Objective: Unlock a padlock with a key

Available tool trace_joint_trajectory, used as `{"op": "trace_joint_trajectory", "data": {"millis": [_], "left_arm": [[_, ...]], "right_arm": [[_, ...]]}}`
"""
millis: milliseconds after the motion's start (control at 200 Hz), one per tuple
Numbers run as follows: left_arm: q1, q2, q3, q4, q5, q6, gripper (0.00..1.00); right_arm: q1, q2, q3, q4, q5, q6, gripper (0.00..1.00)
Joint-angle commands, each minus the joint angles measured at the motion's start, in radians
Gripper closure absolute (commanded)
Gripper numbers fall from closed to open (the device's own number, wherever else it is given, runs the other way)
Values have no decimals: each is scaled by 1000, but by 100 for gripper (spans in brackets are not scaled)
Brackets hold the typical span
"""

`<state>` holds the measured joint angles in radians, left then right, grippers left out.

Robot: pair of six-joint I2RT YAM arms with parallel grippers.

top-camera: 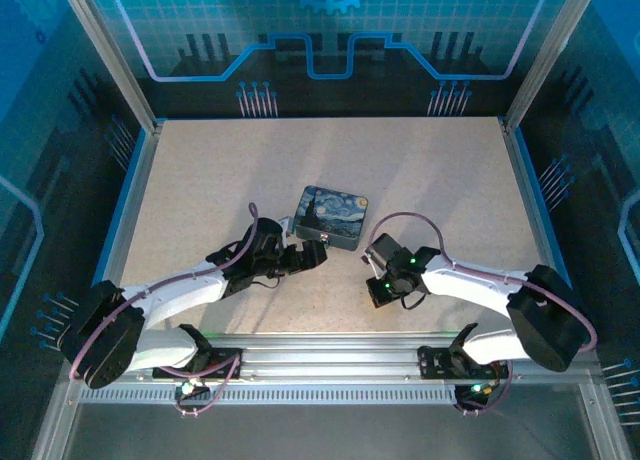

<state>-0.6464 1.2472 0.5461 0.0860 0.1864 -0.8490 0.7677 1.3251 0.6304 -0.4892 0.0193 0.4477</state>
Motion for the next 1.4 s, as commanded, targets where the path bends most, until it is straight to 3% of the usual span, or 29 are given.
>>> {"op": "trace_joint_trajectory", "data": {"millis": [0, 285, 490, 670, 915, 1396], "left_arm": [[-7, -27, 5, -33, -14, -49, 5], [-9, -61, -3, 24, 29, -212, 5], [-9, -65, -6, 62, 70, -417, 8], [-17, -36, -32, 197, 137, -627, 10], [-48, -15, -112, 376, 105, -860, 14], [-88, -9, -190, 525, 27, -1118, 22]], "right_arm": [[26, -65, 18, -10, 20, -27, 98], [34, -218, 45, 48, 27, -154, 100], [35, -264, 98, 87, -1, -258, 100], [40, -233, 161, 122, -39, -326, 100], [75, -155, 224, 191, -73, -368, 100], [156, -25, 287, 299, -76, -350, 100]]}}
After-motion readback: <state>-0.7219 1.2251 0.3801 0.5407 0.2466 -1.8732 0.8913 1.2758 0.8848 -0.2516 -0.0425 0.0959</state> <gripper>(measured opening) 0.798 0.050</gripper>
